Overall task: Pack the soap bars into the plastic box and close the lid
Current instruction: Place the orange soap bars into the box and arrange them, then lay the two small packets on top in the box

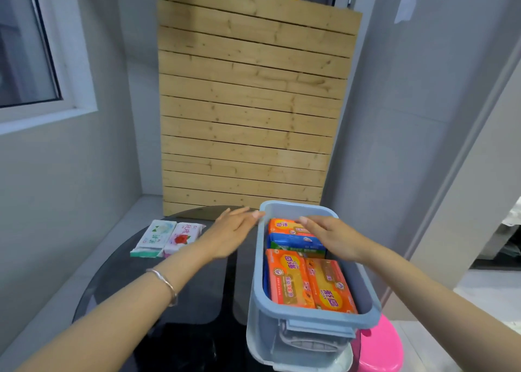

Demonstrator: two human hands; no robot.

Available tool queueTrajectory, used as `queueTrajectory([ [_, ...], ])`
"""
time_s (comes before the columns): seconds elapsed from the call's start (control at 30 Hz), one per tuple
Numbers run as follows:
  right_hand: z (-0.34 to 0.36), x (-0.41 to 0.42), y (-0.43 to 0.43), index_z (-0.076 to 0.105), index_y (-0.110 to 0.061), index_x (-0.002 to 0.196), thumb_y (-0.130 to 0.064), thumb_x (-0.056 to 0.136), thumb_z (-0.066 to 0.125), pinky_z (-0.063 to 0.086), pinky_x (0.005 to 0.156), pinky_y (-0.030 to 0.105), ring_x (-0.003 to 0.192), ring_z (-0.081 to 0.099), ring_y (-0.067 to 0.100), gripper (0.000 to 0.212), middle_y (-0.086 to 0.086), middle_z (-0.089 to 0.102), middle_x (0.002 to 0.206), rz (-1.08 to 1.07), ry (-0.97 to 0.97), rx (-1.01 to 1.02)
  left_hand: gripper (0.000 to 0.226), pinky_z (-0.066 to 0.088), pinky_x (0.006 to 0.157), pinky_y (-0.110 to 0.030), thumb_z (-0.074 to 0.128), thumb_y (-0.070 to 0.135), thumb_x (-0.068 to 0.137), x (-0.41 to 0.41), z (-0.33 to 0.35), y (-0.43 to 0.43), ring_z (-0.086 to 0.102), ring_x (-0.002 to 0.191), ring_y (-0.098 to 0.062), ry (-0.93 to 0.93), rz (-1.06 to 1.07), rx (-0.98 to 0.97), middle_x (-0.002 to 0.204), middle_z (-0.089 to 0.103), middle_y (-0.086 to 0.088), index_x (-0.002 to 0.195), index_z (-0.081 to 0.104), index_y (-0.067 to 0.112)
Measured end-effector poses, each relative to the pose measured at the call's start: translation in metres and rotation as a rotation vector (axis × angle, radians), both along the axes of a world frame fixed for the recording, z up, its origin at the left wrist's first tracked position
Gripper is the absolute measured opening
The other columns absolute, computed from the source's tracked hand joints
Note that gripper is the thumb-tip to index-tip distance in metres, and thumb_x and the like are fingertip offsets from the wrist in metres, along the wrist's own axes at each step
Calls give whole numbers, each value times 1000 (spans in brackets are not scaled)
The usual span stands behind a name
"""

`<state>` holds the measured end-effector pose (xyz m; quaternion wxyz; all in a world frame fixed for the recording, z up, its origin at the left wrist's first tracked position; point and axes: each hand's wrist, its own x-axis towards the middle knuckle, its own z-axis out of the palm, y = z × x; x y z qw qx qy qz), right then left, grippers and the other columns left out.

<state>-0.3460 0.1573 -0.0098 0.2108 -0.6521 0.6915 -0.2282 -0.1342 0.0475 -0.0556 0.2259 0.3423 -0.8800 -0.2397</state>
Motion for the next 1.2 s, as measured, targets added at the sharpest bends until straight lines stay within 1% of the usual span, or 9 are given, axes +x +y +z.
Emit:
queueTrajectory([
  [0.17,14,88,-52,60,-20,127,-38,98,44,39,96,17,112,53,2,39,-10,60,121,-33,-383,-156,55,31,102,-25,20,51,95,78,-16,-41,42,130,-17,183,229,178,146,43,0,139,42,27],
  [0.37,-26,191,-128,51,-9,134,-40,93,53,31,114,37,134,44,24,52,6,51,142,-109,-612,191,43,29,87,-23,33,35,99,156,-61,-84,49,113,-18,182,497,270,136,52,-14,129,48,8],
  [0.47,-60,214,-152,49,-4,136,-44,89,57,38,102,36,126,49,25,62,9,53,141,-257,-680,293,45,30,86,-21,37,33,98,172,-82,-97,46,104,-12,237,542,331,136,51,-15,132,45,5],
  [0.6,-105,222,-172,50,-7,133,-44,87,62,43,79,28,102,57,20,60,9,56,137,-415,-769,239,53,32,106,-32,41,40,95,175,-108,-116,43,130,-27,202,586,425,143,46,-12,136,41,7],
  [0.73,-146,220,-187,25,-12,150,-60,81,58,25,117,45,145,25,29,90,8,24,158,-510,-617,228,61,30,109,-39,37,50,93,169,-131,-140,39,132,-32,41,660,401,141,46,-16,131,44,4],
  [0.93,-179,225,-213,34,-21,148,-61,88,44,-9,118,44,150,-4,23,72,3,12,162,-393,-258,181,51,11,118,-39,23,39,100,157,-150,-160,16,144,-27,-20,632,329,154,28,-10,140,40,14],
  [1.07,-182,234,-213,50,-21,132,-41,89,58,18,119,51,140,36,28,48,6,54,138,-415,-541,17,39,37,105,-45,30,32,100,156,-152,-158,53,119,-27,208,582,332,126,61,-13,123,55,13],
  [1.13,-174,238,-206,53,-18,127,-24,89,63,53,94,48,115,62,24,39,5,65,121,-383,-870,-41,33,52,83,-37,35,29,99,157,-147,-150,64,92,-19,358,575,360,112,68,-8,117,57,15],
  [1.2,-164,241,-199,51,-15,130,-14,90,62,60,82,43,104,67,20,41,6,67,118,-360,-1006,-88,28,54,71,-31,39,28,98,159,-141,-144,66,88,-17,492,586,387,111,68,-9,115,58,15],
])
